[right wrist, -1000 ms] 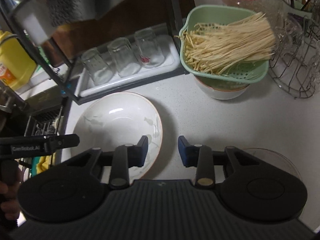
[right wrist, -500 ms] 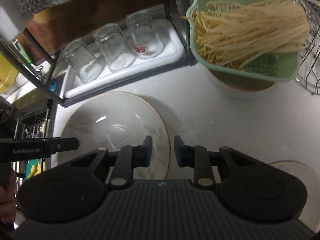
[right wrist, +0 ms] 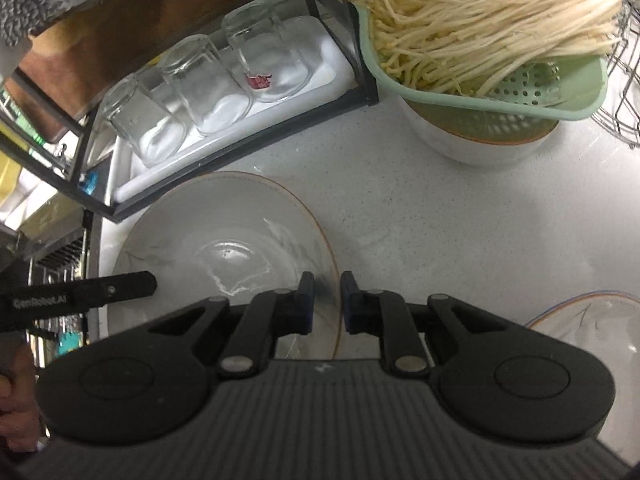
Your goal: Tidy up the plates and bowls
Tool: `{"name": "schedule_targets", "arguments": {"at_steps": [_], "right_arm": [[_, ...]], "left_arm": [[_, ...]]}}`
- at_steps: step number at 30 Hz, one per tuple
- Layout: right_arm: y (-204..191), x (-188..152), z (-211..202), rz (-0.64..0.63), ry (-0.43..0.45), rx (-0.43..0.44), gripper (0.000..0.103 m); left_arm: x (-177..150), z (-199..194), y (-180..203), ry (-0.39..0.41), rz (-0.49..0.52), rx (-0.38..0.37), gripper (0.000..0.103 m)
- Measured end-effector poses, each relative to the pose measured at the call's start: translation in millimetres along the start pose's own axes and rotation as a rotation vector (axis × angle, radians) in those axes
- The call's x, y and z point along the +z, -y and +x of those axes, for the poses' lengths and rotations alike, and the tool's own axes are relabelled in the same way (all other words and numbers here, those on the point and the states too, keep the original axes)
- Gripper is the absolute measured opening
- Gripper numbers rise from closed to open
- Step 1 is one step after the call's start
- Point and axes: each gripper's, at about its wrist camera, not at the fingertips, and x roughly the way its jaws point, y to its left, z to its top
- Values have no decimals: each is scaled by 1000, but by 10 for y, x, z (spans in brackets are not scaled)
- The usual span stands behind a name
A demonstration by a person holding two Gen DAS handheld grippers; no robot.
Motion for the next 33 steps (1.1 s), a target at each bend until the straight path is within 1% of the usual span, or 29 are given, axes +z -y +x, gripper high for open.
{"name": "schedule_targets", "arguments": {"at_steps": [3, 6, 13, 17, 19, 23, 25, 33], "right_arm": [[42, 1, -1, 52, -11, 27, 16], [13, -11, -26, 50, -10, 29, 16], [-10, -78, -162, 44, -21, 68, 17], [47, -117, -330, 55, 5, 100, 17], [110, -144, -433, 71, 22, 125, 17], [220, -194, -633, 80, 57, 138, 17], [280, -219, -738, 72, 82, 146, 17], [647, -372, -1094, 102, 144, 115, 17]], "left_arm": [[0, -26, -33, 1, 6, -3, 26], [19, -36, -59, -12, 6, -10, 26], [-34, -273, -29, 40, -12, -17, 26], [-86, -416, 38, 58, -50, -39, 27], [-119, -482, 114, 71, -54, -46, 27], [-184, -590, 314, 85, -35, -45, 27], [-212, -628, 402, 84, -46, -60, 27], [-380, -598, 847, 56, -1, -113, 27]]}}
